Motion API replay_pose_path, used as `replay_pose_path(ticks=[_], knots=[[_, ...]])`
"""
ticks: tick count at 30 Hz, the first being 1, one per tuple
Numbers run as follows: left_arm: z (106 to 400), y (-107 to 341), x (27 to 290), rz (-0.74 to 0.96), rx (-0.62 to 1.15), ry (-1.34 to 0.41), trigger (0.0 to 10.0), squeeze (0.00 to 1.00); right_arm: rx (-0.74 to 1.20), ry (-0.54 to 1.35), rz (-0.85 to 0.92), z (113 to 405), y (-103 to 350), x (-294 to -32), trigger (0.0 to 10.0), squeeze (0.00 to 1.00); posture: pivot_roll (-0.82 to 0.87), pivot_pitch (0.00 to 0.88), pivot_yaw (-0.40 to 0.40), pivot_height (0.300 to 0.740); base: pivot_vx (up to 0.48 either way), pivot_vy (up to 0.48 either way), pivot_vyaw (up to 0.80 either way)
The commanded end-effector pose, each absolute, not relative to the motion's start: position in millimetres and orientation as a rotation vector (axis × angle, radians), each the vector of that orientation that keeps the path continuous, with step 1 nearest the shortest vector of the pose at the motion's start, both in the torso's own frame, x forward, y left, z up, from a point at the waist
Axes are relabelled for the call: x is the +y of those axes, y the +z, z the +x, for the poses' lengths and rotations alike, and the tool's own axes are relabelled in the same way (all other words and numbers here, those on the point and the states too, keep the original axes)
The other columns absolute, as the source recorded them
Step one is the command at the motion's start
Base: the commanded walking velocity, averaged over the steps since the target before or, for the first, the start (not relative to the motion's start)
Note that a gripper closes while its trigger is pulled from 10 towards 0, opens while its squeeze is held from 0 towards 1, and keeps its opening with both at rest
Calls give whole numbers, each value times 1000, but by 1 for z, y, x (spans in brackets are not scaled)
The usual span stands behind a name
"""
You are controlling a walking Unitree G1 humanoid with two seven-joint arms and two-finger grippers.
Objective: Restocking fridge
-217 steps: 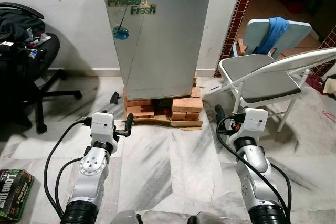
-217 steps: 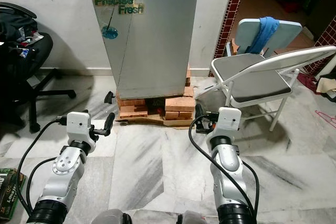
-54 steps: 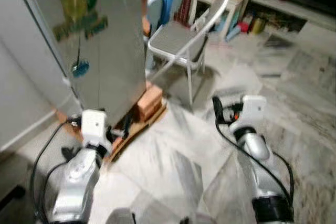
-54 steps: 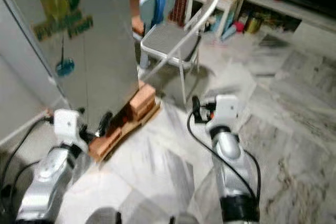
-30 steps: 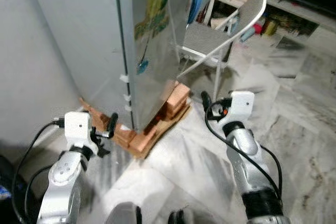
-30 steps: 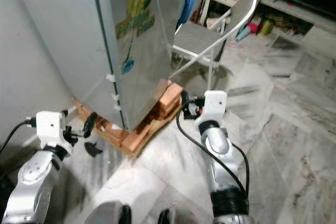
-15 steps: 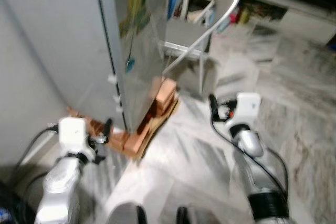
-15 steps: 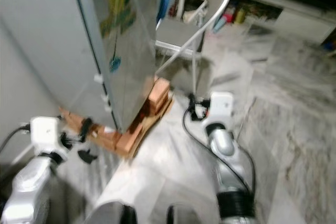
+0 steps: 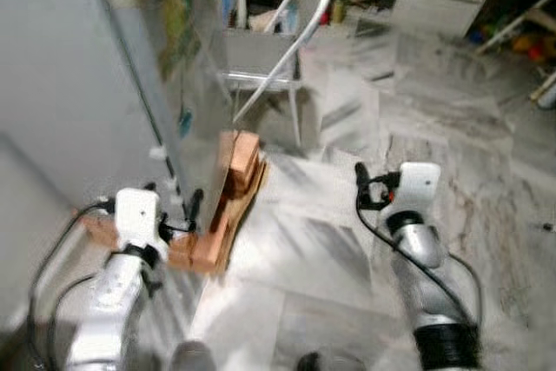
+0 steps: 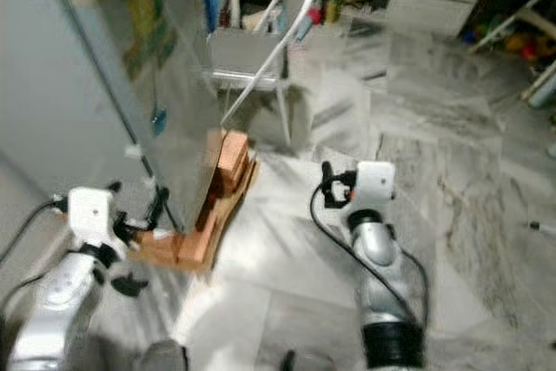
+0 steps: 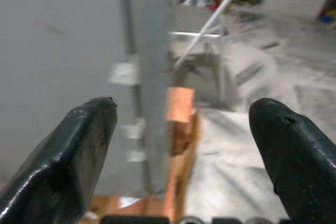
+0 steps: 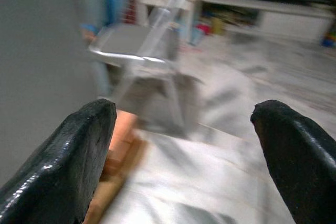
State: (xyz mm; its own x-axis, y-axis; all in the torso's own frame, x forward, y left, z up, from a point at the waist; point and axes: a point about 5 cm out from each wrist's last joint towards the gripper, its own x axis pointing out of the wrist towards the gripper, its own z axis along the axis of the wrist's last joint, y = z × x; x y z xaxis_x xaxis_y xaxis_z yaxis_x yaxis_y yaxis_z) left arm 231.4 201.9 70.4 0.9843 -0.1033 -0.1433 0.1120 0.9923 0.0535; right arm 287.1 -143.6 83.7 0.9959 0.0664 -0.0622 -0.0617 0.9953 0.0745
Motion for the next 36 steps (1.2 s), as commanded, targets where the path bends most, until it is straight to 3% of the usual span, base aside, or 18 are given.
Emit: replay_pose_path(ticks=[1, 10, 18, 23, 29, 36], knots=[[234, 73, 193, 43, 125, -134, 10000, 0, 54, 22, 47, 287, 86, -159, 10000, 0, 98, 65, -73, 740, 431, 0, 0], [245, 79, 190, 25, 96, -143, 10000, 0, 54, 21, 46, 289, 88, -158, 10000, 0, 95, 68, -80, 740, 102, 27, 0], [260, 84, 183, -13, 73, -149, 10000, 0, 63, 28, 43, 289, 86, -156, 10000, 0, 102, 75, -93, 740, 0, 0, -696], [266, 86, 180, -10, 63, -164, 10000, 0, 73, 39, 46, 286, 84, -152, 10000, 0, 101, 84, -102, 740, 0, 0, -80], [277, 87, 194, -21, 78, -37, 10000, 0, 79, 50, 36, 284, 82, -151, 10000, 0, 100, 89, -99, 740, 0, 0, 0], [285, 96, 193, 8, 52, -18, 10000, 0, 78, 43, 38, 285, 83, -152, 10000, 0, 105, 96, -95, 740, 0, 0, 0]])
